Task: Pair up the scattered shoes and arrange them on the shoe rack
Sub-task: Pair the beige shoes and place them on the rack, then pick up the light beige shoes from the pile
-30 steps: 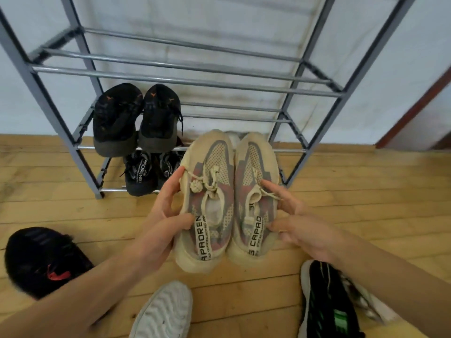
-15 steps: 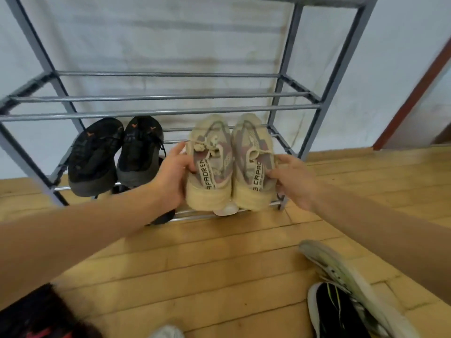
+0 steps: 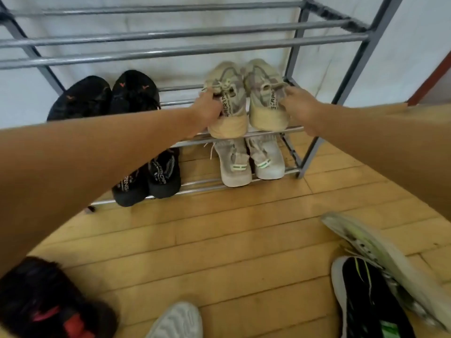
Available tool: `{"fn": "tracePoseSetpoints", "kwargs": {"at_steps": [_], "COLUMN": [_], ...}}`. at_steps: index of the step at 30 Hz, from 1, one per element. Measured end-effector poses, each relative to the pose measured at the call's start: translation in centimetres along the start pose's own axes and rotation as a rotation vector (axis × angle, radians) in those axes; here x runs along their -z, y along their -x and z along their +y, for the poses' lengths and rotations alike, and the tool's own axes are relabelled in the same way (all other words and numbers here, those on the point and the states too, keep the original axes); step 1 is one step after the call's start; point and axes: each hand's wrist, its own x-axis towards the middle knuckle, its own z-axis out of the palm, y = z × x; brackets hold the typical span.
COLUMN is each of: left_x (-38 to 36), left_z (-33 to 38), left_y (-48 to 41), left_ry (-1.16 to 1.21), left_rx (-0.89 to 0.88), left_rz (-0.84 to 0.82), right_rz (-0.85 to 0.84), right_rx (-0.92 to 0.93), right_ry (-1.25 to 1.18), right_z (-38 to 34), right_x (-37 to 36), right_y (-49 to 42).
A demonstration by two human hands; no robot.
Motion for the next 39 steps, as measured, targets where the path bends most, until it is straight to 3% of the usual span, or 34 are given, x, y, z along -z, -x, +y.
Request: {"fn": "tracePoseSetpoints", "kwargs": {"at_steps": [5, 9, 14, 19, 22, 25, 27, 30, 32, 34, 37, 39], "left_x": [-0.3, -1.0, -5.0, -7.7, -8.8, -10.5, -11.8, -13.9, -15.3, -16.9, -19.3, -20.6], "left_z": [0.1, -1.8, -5.0, -7.2, -7.4, -7.2, -6.8, -6.2, -5.9, -5.8, -5.5, -5.4], "left_y": [4.6, 10.9, 20.7, 26.0, 26.4, 25.9, 25.6, 25.8, 26.4, 27.4, 29.3, 30.2], "left_ry": [0.098, -0.101, -0.203, -0.411, -0.413, -0.392, -0.368, -0.337, -0.289, -0.292, -0.289, -0.232], "left_rx": [-0.145, -0.352, -0.402, -0.493, -0.462, -0.424, -0.413, -0.409, -0.394, -0.401, -0.374, -0.248], "left_rz": [0.033, -0.092, -0.268, -0.492, -0.503, -0.527, -0.54, -0.6, -0.768, -0.997, -1.248, -1.277], "right_rz": [0.089, 0.059, -0.09, -0.196, -0.127, 0.009, 0.121, 0.107, 0.138, 0.289, 0.515, 0.529], "right_rx": [0.05, 0.081, -0.025, -0.242, -0.381, -0.332, -0.364, -0.39, -0.353, -0.291, -0.234, -0.266], "right_ry": [-0.042, 0.019, 0.003, 0.421, 0.679, 0.844, 0.795, 0.753, 0.707, 0.608, 0.241, -0.095], "right_z": [-0.8, 0.5, 5.2, 13.8, 19.2, 22.4, 22.8, 24.4, 25.0, 24.7, 22.9, 21.6], "right_x": [0.6, 1.3, 3.0, 4.7, 4.8, 3.5, 3.4, 4.7, 5.6, 6.6, 8.4, 9.6], "right_y": [5.4, 11.6, 17.5, 21.0, 23.6, 25.5, 25.0, 23.6, 23.4, 23.4, 22.7, 22.0]}}
